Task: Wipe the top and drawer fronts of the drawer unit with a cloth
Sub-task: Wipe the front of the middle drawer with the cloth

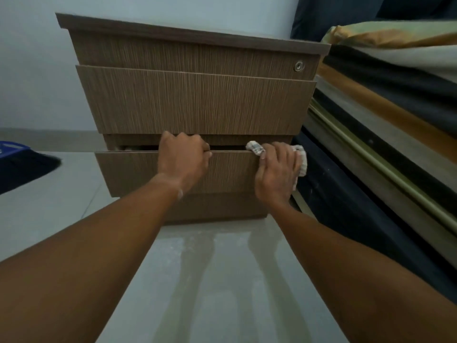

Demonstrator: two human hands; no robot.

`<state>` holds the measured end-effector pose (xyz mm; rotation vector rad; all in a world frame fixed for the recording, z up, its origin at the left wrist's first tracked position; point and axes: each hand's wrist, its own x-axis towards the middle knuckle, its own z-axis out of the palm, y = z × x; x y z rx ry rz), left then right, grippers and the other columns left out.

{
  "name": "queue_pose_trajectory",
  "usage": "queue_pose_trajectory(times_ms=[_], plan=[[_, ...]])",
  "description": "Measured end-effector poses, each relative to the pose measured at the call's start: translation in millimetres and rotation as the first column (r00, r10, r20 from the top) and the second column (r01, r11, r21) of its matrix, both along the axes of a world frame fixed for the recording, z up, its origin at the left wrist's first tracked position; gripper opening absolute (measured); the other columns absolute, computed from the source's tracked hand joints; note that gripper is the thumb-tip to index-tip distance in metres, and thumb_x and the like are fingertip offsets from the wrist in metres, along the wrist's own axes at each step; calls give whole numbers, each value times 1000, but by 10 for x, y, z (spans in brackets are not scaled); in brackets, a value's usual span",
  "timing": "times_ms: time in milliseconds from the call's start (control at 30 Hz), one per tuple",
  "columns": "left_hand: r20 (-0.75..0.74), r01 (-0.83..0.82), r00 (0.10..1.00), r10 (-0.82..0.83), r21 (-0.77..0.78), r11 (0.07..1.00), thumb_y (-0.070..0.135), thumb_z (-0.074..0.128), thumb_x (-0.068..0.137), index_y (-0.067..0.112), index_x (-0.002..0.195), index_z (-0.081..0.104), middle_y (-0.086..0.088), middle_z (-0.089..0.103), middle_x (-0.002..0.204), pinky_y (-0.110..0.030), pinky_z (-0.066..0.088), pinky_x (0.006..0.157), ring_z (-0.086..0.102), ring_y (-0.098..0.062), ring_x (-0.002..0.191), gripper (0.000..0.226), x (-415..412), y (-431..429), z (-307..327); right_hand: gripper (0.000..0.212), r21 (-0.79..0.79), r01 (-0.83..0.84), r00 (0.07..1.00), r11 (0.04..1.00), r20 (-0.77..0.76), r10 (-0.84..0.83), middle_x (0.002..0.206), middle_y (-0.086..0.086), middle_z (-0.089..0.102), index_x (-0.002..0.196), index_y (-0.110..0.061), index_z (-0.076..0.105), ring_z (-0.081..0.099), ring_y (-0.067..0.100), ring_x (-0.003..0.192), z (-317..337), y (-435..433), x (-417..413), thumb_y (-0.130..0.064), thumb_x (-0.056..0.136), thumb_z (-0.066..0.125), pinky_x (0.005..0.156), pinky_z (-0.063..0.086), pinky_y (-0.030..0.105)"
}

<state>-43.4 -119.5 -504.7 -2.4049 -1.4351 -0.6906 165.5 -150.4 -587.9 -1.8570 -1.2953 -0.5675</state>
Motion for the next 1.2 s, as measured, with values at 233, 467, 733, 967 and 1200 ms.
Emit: queue_pose_trajectory(times_ms=[233, 467, 733, 967, 1200], plan=[[2, -38, 999, 38, -12, 999, 42, 52, 99, 23, 100, 79, 0, 76, 87, -41, 44, 89, 71, -22, 88, 32, 94, 58, 50, 51, 267, 189, 690, 945, -721, 66, 169, 0, 8, 157, -40, 18, 18, 24, 153, 34, 57, -202, -27, 108, 27, 120, 26, 52], [61, 24, 998, -19, -84, 996, 38, 57, 98, 24, 101, 79, 0, 77, 94, -42, 51, 88, 71, -22, 89, 26, 52, 85, 96, 54, 186, 269, 377, 945, -923, 75, 169, 1, -6, 160, -35, 3, 7, 25, 156, -96, 46, -589, -27, 110, 21, 125, 13, 44], [176, 66, 983, -49, -93, 994, 36, 62, 96, 21, 98, 81, -1, 79, 98, -43, 54, 83, 72, -23, 94, 25, 8, 27, 104, 53, 250, 19, 389, 968, -894, 223, 168, -7, -13, 158, -40, 11, 8, 16, 155, -203, 41, -1691, -26, 110, 27, 106, 18, 13], [204, 68, 978, -42, -122, 990, 36, 64, 95, 20, 99, 81, -1, 79, 98, -41, 56, 83, 72, -22, 95, 23, 5, 22, 135, 52, 278, -45, 463, 959, -845, 267, 166, -9, -19, 157, -44, 10, -3, 15, 155, -230, 68, -1756, -29, 110, 26, 112, 13, 22], [233, 97, 971, -60, -150, 984, 35, 63, 96, 20, 96, 81, 1, 78, 97, -42, 57, 83, 72, -19, 92, 23, -10, 40, 113, 55, 205, 195, 477, 959, -875, 90, 168, -4, -15, 159, -37, 2, -7, 28, 155, -50, 118, -801, -34, 109, 26, 121, 9, 45]])
